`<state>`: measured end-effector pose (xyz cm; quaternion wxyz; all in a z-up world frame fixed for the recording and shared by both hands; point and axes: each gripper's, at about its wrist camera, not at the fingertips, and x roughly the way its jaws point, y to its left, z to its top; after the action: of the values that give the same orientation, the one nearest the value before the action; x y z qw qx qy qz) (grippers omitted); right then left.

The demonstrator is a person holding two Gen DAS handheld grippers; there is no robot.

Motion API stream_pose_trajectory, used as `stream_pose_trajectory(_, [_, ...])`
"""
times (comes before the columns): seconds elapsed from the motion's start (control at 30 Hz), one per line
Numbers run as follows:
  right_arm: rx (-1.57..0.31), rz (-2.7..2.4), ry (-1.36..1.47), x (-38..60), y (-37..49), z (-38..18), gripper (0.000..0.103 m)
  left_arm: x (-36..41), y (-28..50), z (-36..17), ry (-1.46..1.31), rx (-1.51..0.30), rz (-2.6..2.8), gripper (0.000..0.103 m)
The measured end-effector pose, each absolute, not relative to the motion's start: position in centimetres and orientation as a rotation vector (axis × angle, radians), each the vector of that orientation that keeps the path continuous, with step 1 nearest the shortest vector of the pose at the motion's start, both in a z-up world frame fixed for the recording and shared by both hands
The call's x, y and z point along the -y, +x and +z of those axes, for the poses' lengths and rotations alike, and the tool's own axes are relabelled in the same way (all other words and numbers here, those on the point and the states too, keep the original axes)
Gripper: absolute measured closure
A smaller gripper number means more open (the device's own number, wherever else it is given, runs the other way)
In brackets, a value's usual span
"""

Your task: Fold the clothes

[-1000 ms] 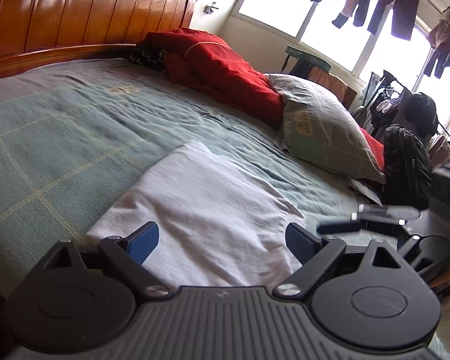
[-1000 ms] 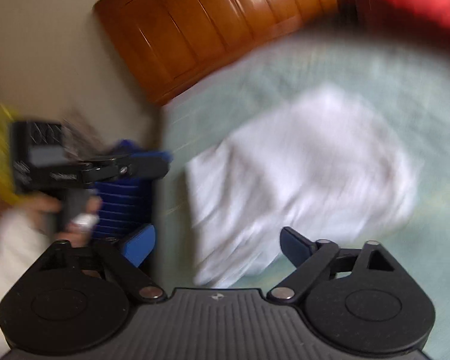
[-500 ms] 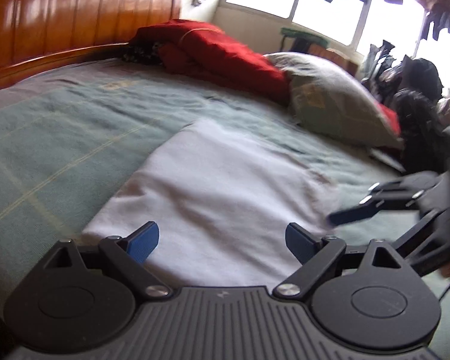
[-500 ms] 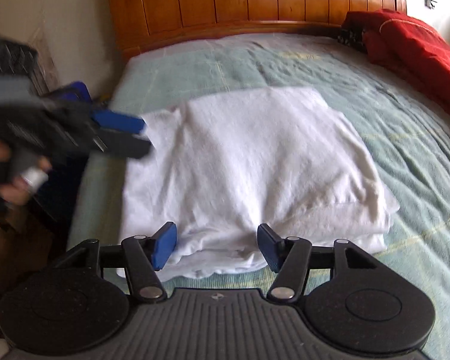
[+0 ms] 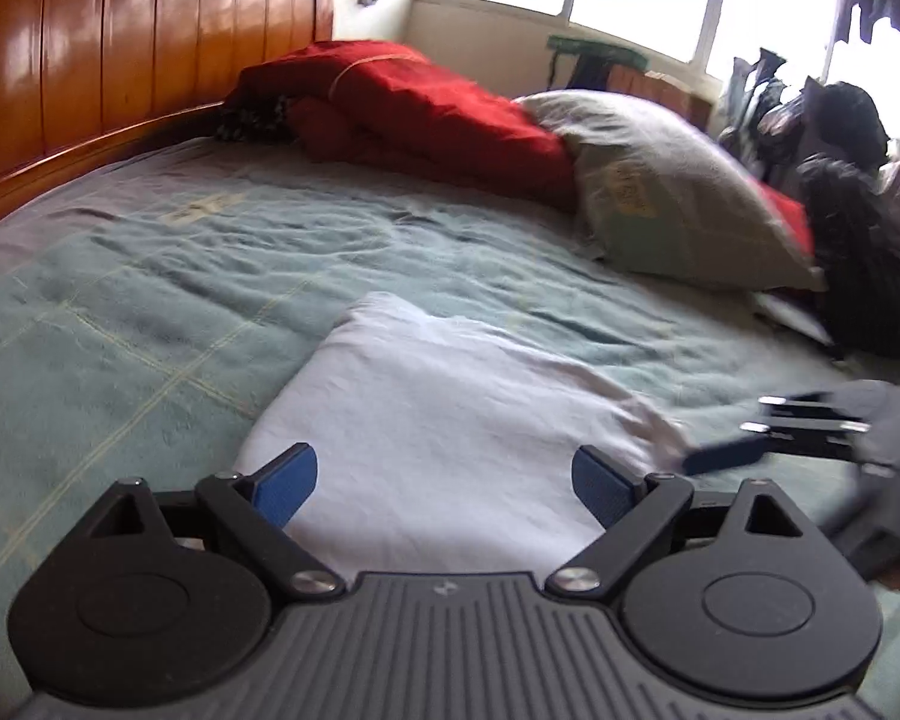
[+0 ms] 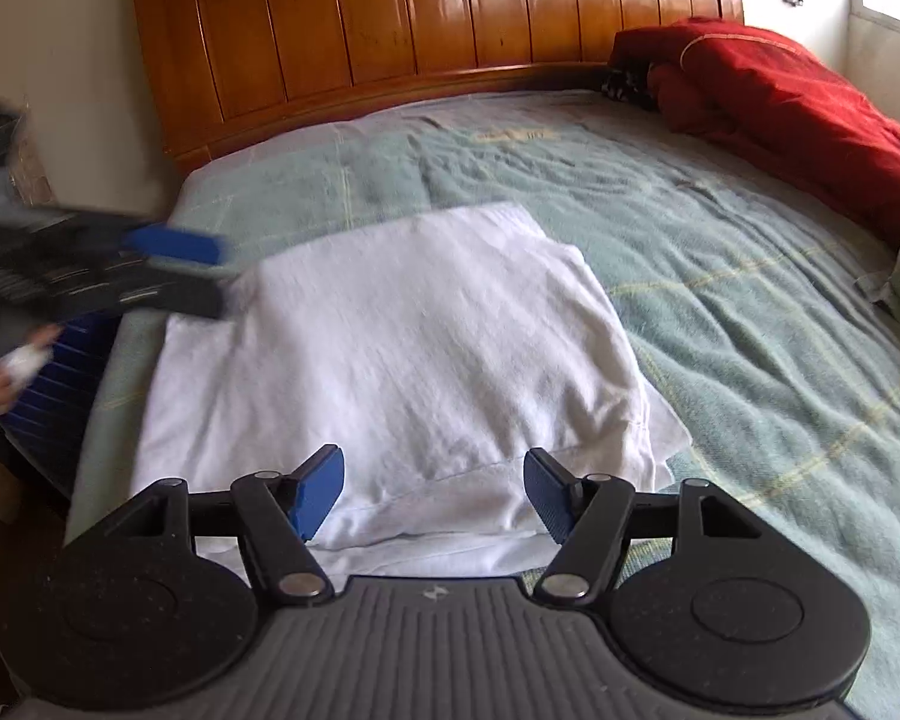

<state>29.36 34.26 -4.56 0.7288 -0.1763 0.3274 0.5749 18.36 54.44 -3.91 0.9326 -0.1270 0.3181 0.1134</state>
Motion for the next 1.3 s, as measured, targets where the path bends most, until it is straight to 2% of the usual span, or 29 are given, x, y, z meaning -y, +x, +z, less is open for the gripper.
stream_pose_trajectory(0.1, [-0.713, 1.28, -0.371, -33.1, 29.2, -3.6, 0.031, -56.5, 20.1, -7.4, -0.337, -0.756, 0.309, 0.012])
stream_pose_trajectory(0.13, [-0.716, 1.275, -0.356, -32.5, 29.5, -3.4, 0.029, -56.5, 19.7, -7.6, -0.335, -0.733, 0.303, 0.012])
stream_pose_trajectory(0.27, [-0.746, 1.271, -0.283, -30.7, 30.3, -2.8, 0.023, -56.4, 19.9, -5.7, -0.356, -0.75, 0.322, 0.012])
stream_pose_trajectory(0.43, [-0.772, 1.264, -0.254, -30.3, 30.1, -2.7, 0.013, -56.4, 24.2, -4.0, -0.335, -0.729, 0.266, 0.012])
stream_pose_trajectory(0.57, [-0.77, 1.254, -0.23, -29.9, 29.5, -2.8, 0.011, -57.6, 28.7, -6.7, -0.381, -0.798, 0.291, 0.011])
stream_pose_trajectory(0.6, [-0.776, 1.259, -0.218, -29.7, 29.4, -2.9, 0.01, -57.8, 29.2, -7.4, -0.38, -0.818, 0.311, 0.008])
stream_pose_trajectory(0.63, [-0.781, 1.262, -0.206, -29.3, 29.4, -2.9, 0.009, -57.7, 29.6, -7.3, -0.37, -0.823, 0.312, 0.005])
stream_pose_trajectory(0.73, [-0.785, 1.262, -0.176, -28.1, 29.7, -2.9, 0.008, -57.1, 30.1, -5.5, -0.342, -0.838, 0.317, 0.007])
stream_pose_trajectory(0.87, [-0.774, 1.256, -0.139, -27.3, 30.3, -2.6, 0.007, -55.9, 30.7, -3.8, -0.347, -0.753, 0.242, 0.006])
stream_pose_trajectory(1.0, [-0.774, 1.259, -0.131, -26.9, 30.3, -2.3, 0.007, -56.0, 32.9, -7.4, -0.37, -0.849, 0.288, 0.008])
stream_pose_trajectory(1.13, [-0.765, 1.241, -0.15, -25.7, 30.1, -1.6, 0.007, -54.2, 32.2, -5.5, -0.281, -0.86, 0.292, 0.008])
stream_pose_trajectory(1.3, [-0.76, 1.204, -0.155, -24.1, 30.3, -1.1, 0.006, -50.2, 26.2, -1.9, -0.225, -0.825, 0.195, 0.007])
